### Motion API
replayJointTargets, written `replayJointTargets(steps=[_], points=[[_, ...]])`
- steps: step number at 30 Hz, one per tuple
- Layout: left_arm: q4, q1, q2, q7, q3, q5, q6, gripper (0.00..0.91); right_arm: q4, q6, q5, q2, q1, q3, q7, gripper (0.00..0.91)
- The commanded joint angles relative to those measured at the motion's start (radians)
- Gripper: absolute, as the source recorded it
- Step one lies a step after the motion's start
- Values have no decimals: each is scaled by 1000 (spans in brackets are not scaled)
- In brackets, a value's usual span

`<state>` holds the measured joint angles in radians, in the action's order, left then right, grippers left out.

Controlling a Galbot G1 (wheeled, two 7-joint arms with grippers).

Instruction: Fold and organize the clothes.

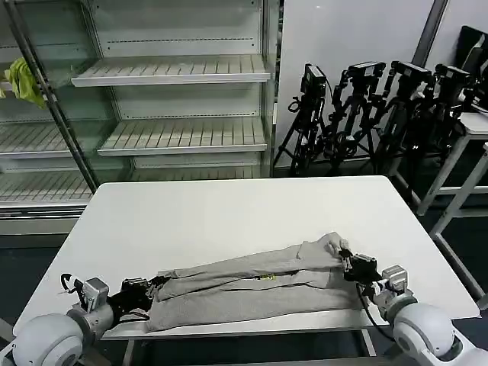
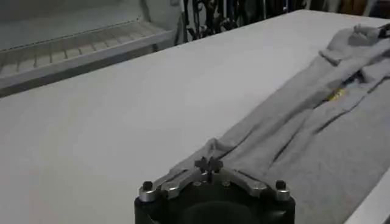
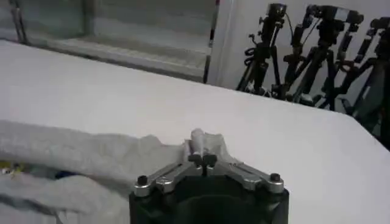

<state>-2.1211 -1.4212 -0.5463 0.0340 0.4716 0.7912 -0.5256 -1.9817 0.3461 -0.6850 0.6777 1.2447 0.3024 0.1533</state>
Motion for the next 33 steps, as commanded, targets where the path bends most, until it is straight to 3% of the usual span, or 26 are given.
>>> replayJointTargets(steps=[1,18,29,30,31,32,33], points=[[-3,3,2,0,-1,-2,-2,50,7,4,44,-7,28,8,0,0],[12,101,22,-8,20,47,-9,50,41,-1,47,-19,29,26,-5,0],[-36,41,30,-14,36,56,-36,50,47,-6,74,-13,31,16,-14,0],[-41,34,30,-16,34,56,-41,50,47,-6,76,-12,28,14,-10,60],[-43,30,31,-17,33,56,-48,50,47,-5,77,-12,27,13,-7,806],[-46,24,32,-21,31,55,-51,50,47,-5,78,-12,22,12,-4,907],[-49,18,33,-24,31,53,-51,50,48,-5,80,-12,18,11,-1,907]])
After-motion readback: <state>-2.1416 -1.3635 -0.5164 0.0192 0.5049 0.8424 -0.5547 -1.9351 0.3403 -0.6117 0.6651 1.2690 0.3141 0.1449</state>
